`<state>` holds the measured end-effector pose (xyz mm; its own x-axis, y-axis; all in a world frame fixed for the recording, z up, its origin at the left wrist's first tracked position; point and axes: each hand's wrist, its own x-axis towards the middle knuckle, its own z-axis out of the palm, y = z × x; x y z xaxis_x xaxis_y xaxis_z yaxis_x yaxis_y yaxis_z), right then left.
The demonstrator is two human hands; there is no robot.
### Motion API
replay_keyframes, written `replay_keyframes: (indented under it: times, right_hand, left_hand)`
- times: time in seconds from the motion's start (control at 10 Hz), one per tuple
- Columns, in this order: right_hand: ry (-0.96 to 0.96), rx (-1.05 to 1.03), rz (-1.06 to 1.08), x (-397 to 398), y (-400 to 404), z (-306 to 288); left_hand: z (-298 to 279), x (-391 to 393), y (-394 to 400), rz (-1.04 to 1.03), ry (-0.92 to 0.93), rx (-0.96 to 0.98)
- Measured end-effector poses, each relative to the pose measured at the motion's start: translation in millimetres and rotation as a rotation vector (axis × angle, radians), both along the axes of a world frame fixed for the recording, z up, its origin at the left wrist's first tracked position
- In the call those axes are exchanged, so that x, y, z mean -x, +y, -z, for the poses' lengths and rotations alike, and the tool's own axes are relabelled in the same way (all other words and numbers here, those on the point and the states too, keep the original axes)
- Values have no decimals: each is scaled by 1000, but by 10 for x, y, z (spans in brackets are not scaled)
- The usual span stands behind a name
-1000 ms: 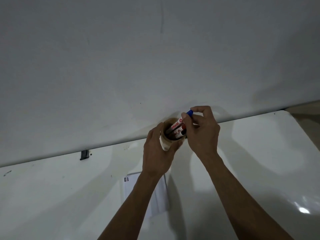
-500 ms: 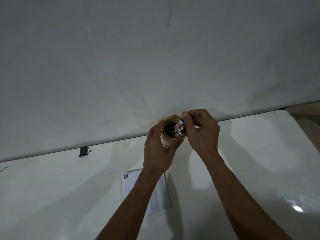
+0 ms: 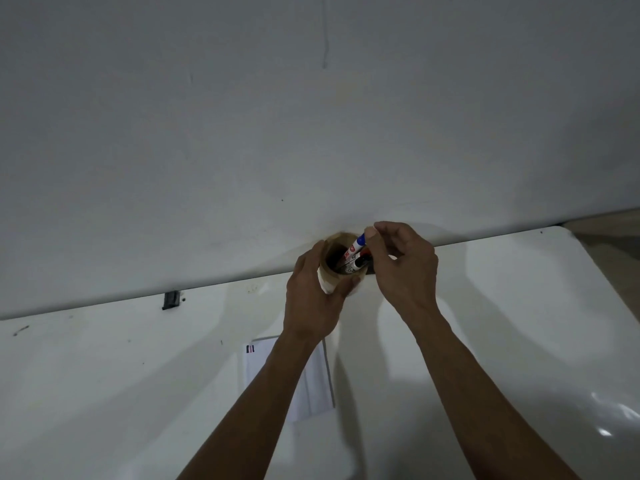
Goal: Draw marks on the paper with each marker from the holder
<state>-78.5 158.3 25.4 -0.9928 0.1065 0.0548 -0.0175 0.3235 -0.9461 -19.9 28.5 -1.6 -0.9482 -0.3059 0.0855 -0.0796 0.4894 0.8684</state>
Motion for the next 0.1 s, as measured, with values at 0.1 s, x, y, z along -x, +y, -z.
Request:
replay_keyframes:
  times: [0.1]
  right_hand:
    - [-21, 38, -12, -51, 27, -37]
  left_hand:
    - [13, -11, -17, -4, -54, -24]
